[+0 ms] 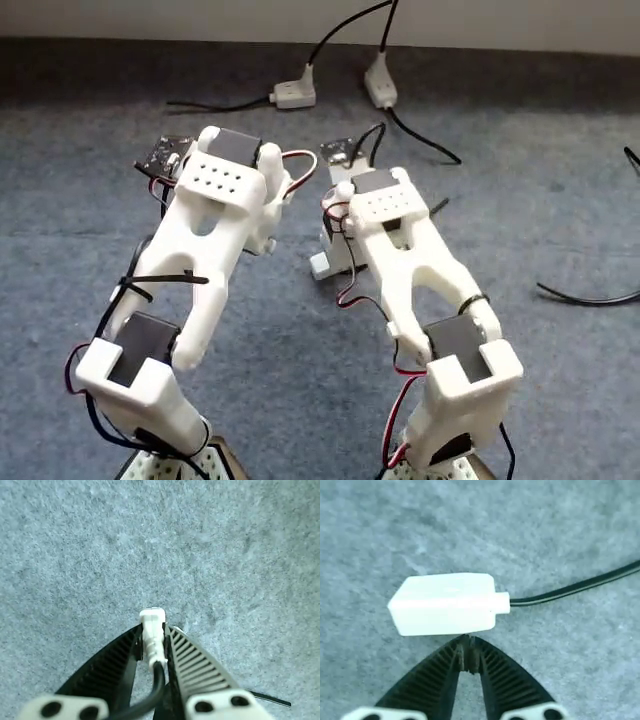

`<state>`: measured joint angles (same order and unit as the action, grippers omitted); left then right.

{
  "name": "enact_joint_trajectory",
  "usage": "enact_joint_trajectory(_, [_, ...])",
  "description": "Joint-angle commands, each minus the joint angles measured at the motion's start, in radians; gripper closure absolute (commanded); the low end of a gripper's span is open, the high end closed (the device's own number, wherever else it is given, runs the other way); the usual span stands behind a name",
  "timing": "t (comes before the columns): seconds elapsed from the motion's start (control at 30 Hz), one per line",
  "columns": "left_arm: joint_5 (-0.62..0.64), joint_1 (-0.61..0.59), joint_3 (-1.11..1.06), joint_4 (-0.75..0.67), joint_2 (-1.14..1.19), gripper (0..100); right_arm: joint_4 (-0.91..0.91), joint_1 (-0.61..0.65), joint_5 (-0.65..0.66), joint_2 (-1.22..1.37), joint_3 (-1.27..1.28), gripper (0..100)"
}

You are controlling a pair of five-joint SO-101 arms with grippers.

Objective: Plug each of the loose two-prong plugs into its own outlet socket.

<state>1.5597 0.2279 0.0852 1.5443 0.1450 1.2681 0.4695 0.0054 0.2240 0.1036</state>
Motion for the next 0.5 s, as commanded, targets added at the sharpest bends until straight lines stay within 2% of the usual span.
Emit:
enact_joint_trajectory(0.0, [-0.005, -0.007, 0.016, 0.002, -0.048, 99, 0.013, 0.018, -0.012, -0.008, -0.079, 98.9])
enact_joint_trajectory(0.27, [-0.005, -0.007, 0.005, -0.032, -0.047, 99, 0.015, -0.061, -0.005, -0.016, -0.054, 98.9])
enact_joint_trajectory(0.47, [-0.005, -0.007, 0.005, -0.031, -0.047, 99, 0.013, -0.033, -0.005, -0.013, -0.16, 98.9])
